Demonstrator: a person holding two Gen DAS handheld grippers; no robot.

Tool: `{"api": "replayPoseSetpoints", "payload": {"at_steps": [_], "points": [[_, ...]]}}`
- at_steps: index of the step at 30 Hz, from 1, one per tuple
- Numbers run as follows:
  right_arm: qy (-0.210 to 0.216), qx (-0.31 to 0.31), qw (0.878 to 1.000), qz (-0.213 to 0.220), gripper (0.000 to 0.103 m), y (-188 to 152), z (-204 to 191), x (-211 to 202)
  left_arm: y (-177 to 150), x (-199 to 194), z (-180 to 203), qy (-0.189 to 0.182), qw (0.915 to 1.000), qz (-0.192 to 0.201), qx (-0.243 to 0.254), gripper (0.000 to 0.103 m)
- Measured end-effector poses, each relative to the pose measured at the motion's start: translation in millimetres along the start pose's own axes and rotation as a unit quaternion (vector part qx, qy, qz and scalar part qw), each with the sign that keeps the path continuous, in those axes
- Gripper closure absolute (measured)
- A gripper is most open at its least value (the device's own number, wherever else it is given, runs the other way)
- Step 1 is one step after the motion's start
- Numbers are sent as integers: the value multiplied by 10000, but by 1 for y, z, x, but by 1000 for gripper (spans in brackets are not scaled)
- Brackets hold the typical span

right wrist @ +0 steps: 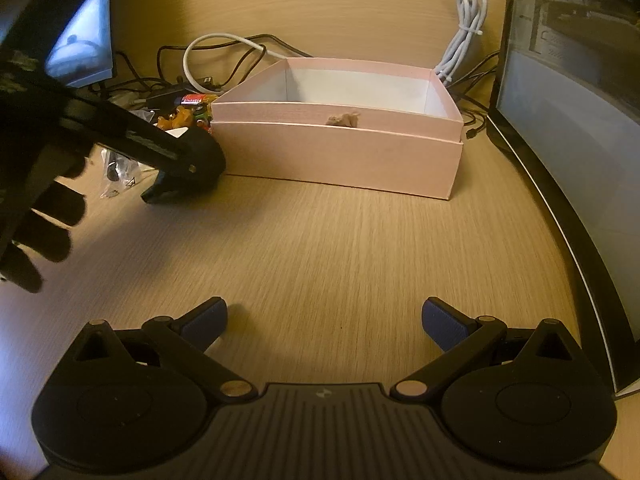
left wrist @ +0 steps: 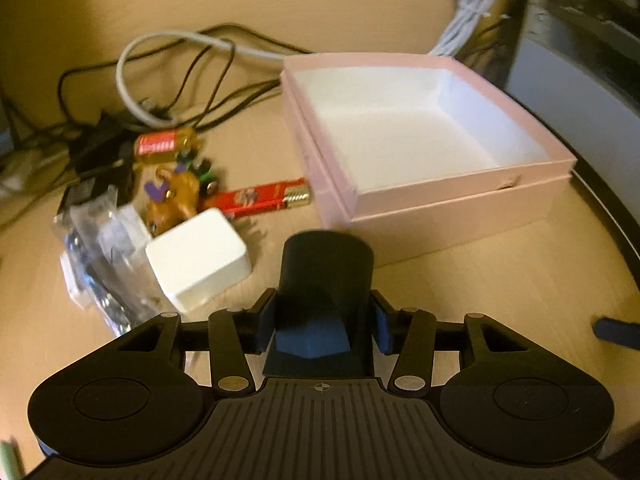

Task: Organize rigid objects
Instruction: 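Grasp the black cone-shaped rubber piece with the left tool, then lift the black cone with the left tool while the right tool grasps the green crank part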

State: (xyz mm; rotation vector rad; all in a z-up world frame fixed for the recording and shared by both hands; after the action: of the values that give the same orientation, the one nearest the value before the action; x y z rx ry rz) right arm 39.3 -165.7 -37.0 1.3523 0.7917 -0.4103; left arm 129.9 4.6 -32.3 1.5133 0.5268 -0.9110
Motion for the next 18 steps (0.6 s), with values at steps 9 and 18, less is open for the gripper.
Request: {"api": "replayPoseSetpoints", "payload": {"at_steps": [9, 18], "points": [[53, -39, 10000, -12, 0, 1, 0, 0, -8, -8, 1, -75, 9998, 145, 114, 52], [180, -125, 9995, -225, 2, 9, -10, 3, -55, -138, -64, 162, 9896, 849, -1146, 53]]}}
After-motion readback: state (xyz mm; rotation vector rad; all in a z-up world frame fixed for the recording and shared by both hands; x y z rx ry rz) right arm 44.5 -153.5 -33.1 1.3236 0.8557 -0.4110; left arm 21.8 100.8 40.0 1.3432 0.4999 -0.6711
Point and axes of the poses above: each gripper's, at about its wrist camera, not at the fingertips, and x roughly the way its jaws point, z to its right, y to its top, the point moved 7 cm from there along x, roughly the way its jaws point, and after that the axes turned 3 degrees about -y, right-handed, at the moved point
